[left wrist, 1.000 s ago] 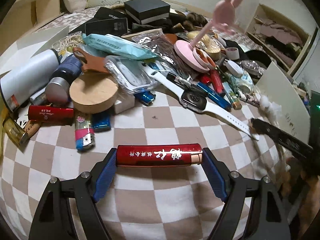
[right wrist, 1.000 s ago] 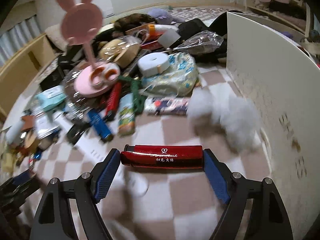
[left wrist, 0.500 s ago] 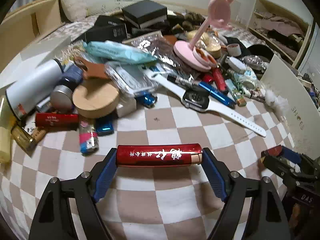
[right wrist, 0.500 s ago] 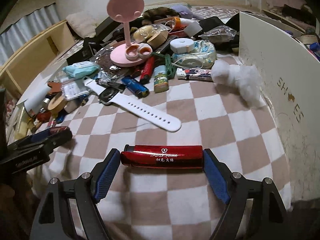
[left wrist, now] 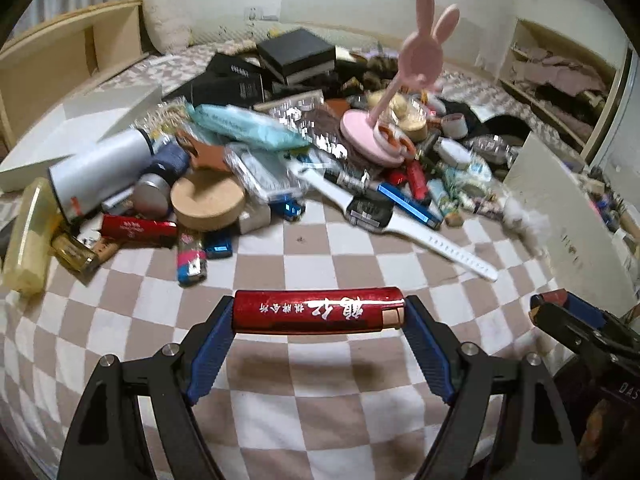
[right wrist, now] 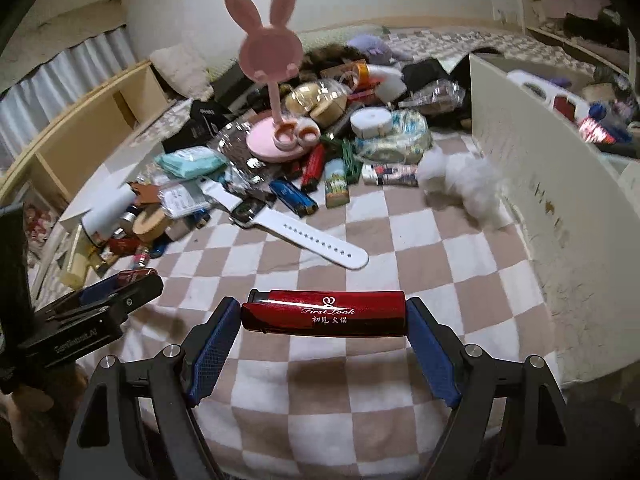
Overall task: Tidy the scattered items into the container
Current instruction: 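Lift both red tubes and carry them toward the white SHOES box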
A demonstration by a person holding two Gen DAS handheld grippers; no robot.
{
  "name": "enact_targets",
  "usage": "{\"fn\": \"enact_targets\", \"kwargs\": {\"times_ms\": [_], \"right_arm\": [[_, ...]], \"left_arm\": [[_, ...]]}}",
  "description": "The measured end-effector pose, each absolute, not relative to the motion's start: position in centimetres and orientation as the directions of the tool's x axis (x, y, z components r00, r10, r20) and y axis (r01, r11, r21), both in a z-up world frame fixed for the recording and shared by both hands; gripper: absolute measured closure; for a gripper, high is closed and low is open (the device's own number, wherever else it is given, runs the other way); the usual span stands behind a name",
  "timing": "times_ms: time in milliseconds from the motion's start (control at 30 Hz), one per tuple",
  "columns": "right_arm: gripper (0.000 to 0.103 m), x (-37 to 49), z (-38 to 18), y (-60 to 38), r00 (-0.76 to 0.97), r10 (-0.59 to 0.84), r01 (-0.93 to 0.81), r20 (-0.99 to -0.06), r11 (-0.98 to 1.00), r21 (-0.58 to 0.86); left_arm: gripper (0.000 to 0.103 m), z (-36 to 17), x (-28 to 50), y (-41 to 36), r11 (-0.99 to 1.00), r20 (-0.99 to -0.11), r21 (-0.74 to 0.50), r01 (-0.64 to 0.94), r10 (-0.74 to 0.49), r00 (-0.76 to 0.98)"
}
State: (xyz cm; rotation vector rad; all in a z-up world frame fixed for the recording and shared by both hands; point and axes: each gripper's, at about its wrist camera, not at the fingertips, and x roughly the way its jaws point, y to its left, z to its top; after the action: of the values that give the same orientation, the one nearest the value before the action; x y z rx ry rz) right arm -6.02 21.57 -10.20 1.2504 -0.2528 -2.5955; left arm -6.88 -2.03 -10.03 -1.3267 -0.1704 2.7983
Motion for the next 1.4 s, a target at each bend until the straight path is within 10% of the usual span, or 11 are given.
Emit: {"fn": "enact_targets", "kwargs": {"times_ms": [833,1400], "right_arm": [[0.02,-2.5,10.0,36.4,-0.893,-0.222,0.133,-0.392,-0.961,0.241],[0.02,-2.0,7.9,46.8,-0.87,-0.116,-0.008,-0.48,-0.969,0.248]], "left_arm": [[0.021,5.1,-5.8,9.8,-0.965,-0.565,-0.111,-0.239,0.259,-0.784],[0.021,10.1,-7.8,19.0,-0.905,-0.507,-0.114,-0.41,0.408,-0.759]]}}
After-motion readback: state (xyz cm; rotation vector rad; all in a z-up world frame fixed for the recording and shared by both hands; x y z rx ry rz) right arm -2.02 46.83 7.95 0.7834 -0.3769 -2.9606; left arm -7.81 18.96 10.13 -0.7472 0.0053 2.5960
